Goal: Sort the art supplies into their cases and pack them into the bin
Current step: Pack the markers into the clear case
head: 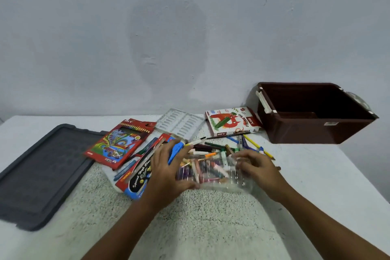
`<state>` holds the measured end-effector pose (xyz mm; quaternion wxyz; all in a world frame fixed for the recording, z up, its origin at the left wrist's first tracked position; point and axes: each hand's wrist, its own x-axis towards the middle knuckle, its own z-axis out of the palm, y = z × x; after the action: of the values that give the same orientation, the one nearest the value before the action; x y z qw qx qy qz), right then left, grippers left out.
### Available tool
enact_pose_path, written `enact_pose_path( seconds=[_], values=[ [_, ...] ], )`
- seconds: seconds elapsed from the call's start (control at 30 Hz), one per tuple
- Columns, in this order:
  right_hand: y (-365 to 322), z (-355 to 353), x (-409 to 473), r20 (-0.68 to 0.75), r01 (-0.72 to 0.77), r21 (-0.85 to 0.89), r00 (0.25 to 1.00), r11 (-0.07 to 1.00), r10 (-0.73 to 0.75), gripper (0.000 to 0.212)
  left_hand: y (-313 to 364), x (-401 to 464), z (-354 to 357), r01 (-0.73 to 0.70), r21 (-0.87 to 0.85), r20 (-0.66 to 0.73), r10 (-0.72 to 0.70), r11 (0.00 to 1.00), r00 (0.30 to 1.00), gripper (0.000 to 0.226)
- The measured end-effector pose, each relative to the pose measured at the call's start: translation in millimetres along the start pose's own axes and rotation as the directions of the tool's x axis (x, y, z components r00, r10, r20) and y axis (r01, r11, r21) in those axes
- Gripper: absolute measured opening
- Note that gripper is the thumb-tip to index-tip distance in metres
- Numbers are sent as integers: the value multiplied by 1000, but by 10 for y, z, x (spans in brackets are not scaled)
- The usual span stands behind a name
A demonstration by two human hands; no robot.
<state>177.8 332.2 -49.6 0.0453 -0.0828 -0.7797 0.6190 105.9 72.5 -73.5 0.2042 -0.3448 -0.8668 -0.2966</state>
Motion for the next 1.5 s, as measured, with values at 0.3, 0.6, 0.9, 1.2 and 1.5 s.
enact_pose_path(
  seconds=[0.3,0.6,0.9,1.2,1.5],
  values=[
    [305,136,-323,31,108,-289,994,951,-104,25,-105,-599,29,12,-114,244,16,993,970,111],
    [449,95,-331,23,258,-511,958,820,-287,26,-86,-635,26,41,-155,314,10,987,949,91],
    [492,92,-315,-111,214,-452,950,866,-293,19,-83,-617,-14,104,-237,329,-20,966,944,88],
    [486,95,-301,-389,139,-374,874,917,-291,19,-62,-609,-25,93,-239,326,-10,967,945,76],
    [556,59,-203,-458,41,-428,852,903,-255,17,-69,-598,-22,107,-254,296,-28,961,955,71]
  ],
)
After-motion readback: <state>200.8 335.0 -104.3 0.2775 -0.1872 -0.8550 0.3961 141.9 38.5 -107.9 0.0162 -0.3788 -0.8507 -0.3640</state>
